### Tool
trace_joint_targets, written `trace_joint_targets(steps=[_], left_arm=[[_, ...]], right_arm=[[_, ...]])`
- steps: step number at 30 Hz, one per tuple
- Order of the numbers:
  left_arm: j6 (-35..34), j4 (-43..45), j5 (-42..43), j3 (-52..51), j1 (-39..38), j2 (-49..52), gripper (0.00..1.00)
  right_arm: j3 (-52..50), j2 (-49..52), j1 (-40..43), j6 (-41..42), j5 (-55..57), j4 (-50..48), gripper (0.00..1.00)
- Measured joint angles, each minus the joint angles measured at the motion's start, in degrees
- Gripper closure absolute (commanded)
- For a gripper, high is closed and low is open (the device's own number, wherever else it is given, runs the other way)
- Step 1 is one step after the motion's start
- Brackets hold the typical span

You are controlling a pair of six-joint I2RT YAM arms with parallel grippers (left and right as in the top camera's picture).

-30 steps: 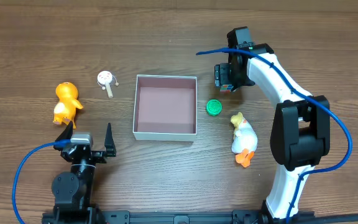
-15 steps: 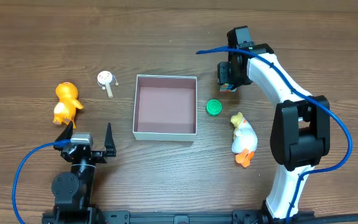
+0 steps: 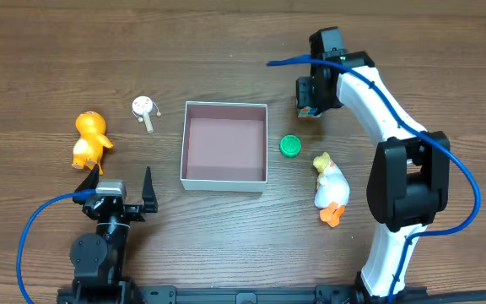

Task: Pack container
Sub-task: 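Close the right gripper on the Rubik's cube and lift it, then carry the cube into the box and release it with the right gripper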

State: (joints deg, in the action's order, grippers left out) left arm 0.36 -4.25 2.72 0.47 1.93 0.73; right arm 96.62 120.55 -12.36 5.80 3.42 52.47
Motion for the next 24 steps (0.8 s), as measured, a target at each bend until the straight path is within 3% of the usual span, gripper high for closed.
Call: trace_joint_targets(steps=[5, 13, 24], left_arm=[[0.0, 0.0, 0.0, 0.0, 0.0, 0.0, 0.0], [0.0, 0.0, 0.0, 0.0, 0.0, 0.0, 0.0], [0.0, 0.0, 0.0, 0.0, 0.0, 0.0, 0.0]], right_arm=[[7.4, 0.2, 0.0, 0.0, 0.0, 8.3, 0.71], [36.8, 0.5, -4.5, 2.8, 0.0, 31.2, 0.71], [38.5, 0.5, -15.0, 15.7, -3.3, 38.3, 0.71]])
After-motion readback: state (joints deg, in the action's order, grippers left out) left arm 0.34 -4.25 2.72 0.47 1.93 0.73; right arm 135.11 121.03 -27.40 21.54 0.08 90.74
